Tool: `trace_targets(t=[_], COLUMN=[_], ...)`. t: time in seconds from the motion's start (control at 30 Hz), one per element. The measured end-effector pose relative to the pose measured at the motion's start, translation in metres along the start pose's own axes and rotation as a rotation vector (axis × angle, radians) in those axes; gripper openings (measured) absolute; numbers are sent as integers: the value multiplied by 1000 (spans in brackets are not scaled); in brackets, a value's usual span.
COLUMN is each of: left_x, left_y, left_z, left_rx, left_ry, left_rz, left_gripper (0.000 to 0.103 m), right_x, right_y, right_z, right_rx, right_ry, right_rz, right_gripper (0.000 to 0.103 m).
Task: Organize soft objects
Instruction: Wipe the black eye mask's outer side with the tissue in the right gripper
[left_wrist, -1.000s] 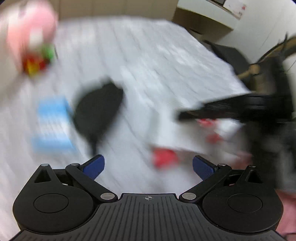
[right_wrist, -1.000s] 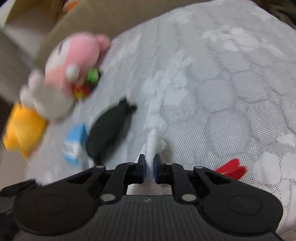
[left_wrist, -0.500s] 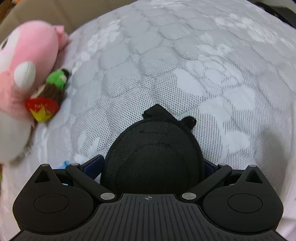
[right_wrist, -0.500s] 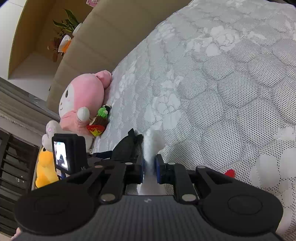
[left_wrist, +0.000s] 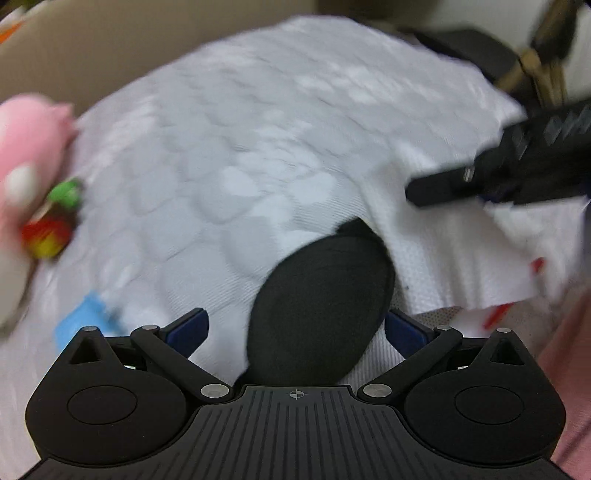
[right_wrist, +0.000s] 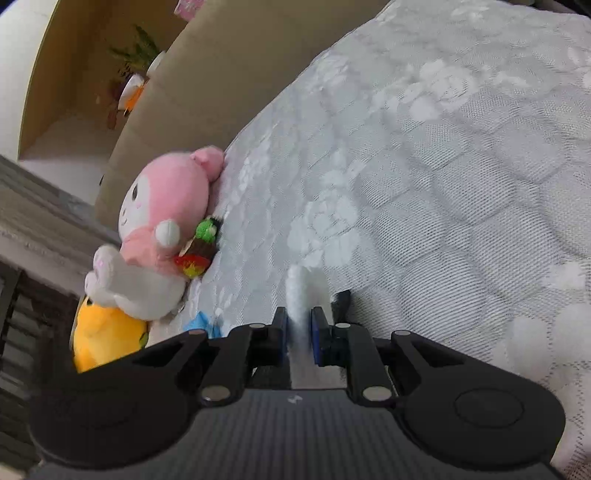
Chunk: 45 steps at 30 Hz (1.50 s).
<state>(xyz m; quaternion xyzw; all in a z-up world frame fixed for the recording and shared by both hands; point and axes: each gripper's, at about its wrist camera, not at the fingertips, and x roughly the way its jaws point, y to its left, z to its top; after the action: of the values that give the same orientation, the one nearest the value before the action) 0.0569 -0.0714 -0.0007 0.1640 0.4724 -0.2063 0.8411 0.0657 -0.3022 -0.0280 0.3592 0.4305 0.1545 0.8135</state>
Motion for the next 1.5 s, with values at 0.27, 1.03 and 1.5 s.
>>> trace_targets(t=[0.27,1.03,1.5], left_x=[27,62,58], left_y=[29,35,38], left_z=[-35,-33,-37], left_rx=[-245,-185,-231], left_ry=[153,215,132], left_rz=[-152,-22,-23], left_gripper=[103,103,103], right_x=[48,109,113], right_y=[25,97,79], right_z=[-19,-44,-39], right_rx=[-238,-538,-462], right_ry=[137,168,115], right_rz=[-334,-329,-280], right_gripper=[47,27,11])
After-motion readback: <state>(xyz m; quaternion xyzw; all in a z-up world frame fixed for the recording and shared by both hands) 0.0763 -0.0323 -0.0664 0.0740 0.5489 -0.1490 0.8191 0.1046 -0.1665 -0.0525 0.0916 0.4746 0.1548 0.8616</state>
